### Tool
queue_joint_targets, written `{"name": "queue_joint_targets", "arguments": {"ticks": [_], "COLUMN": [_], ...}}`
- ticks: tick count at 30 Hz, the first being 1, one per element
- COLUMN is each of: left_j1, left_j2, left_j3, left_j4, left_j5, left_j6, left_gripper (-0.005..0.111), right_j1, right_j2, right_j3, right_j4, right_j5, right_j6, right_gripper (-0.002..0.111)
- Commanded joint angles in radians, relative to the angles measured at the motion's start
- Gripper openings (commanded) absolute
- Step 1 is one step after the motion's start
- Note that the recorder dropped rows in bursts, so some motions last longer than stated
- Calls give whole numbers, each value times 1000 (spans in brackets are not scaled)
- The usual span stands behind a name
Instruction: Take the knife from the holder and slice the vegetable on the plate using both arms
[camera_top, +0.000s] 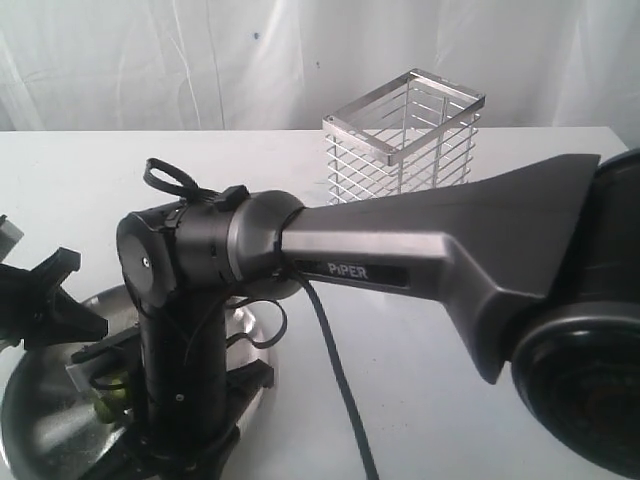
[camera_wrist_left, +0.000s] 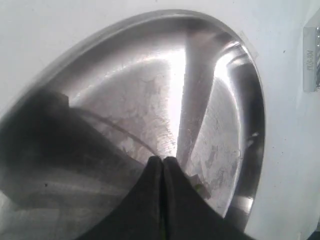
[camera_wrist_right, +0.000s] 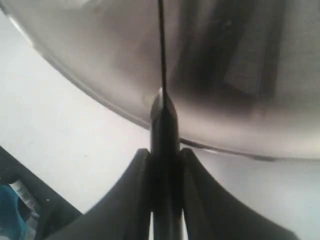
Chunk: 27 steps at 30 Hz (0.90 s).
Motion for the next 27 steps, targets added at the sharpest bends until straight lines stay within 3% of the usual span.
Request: {"name": "queue_joint_targets", "arguments": {"ticks": [1, 8, 19, 27], "left_j1": [-6, -6, -6, -6], "left_j2": [-10, -10, -62, -97], "left_j3": [-4, -4, -6, -6], "left_j4": [-18, -37, -184, -216], "left_j5": [34, 73, 93, 96], "left_j6": [-2, 2, 99, 115], "left_gripper": [0, 0, 0, 0], "right_j1": [0, 0, 0, 30], "right_j2": [-37, -57, -49, -39], "right_j3": [28, 28, -1, -29], "right_j4": [-78, -116, -147, -327], "right_j5": [7, 7, 7, 7], "right_j6": [8, 8, -57, -91], "right_gripper": [0, 0, 0, 0]}}
